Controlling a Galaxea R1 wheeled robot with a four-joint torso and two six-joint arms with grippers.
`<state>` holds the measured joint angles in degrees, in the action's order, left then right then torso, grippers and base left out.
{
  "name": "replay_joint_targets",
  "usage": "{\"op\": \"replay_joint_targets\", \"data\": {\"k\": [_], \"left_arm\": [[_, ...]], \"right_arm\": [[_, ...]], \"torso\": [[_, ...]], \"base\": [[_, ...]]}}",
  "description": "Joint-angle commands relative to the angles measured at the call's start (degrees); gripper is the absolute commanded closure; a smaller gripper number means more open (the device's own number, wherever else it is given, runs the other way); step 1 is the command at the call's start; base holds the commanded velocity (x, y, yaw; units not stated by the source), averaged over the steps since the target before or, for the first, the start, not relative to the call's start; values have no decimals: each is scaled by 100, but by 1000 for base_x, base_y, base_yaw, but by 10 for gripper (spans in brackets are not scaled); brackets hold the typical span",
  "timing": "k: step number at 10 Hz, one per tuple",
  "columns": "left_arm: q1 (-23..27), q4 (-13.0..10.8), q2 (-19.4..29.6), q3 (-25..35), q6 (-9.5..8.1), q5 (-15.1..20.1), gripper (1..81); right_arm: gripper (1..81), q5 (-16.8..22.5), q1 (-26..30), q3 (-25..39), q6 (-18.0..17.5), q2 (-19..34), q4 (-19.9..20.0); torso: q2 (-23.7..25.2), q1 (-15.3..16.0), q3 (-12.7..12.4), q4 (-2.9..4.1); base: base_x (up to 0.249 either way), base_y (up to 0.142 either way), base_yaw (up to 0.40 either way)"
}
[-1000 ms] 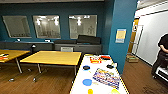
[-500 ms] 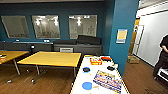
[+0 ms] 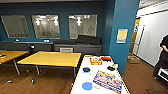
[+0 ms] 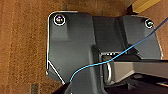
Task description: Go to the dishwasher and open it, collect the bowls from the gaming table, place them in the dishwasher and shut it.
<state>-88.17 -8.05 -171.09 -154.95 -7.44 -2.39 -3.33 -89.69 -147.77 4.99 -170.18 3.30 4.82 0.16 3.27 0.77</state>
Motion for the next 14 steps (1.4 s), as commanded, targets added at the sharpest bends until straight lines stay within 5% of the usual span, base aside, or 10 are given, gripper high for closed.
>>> {"op": "replay_joint_targets", "data": {"k": [1,6,8,10,14], "left_arm": [[314,39,101,78,-12,117,10],[314,31,295,484,-21,90,10],[314,22,286,484,-21,90,10],[314,22,269,484,-21,90,10],[314,22,260,484,-21,90,10]], "right_arm": [[10,53,218,1667,-42,1041,12],[10,-1111,122,5176,-586,3977,399],[10,-1624,121,6177,-578,4916,390],[10,-1995,200,7056,-569,5698,373],[10,-2014,893,8167,-569,6844,547]], "torso": [[0,0,0,0],[0,-2,0,0],[0,-2,551,0],[2,-6,780,0],[0,-5,1540,0]], "base": [[0,0,0],[0,0,0],[0,0,0],[0,0,0],[0,0,0]]}}
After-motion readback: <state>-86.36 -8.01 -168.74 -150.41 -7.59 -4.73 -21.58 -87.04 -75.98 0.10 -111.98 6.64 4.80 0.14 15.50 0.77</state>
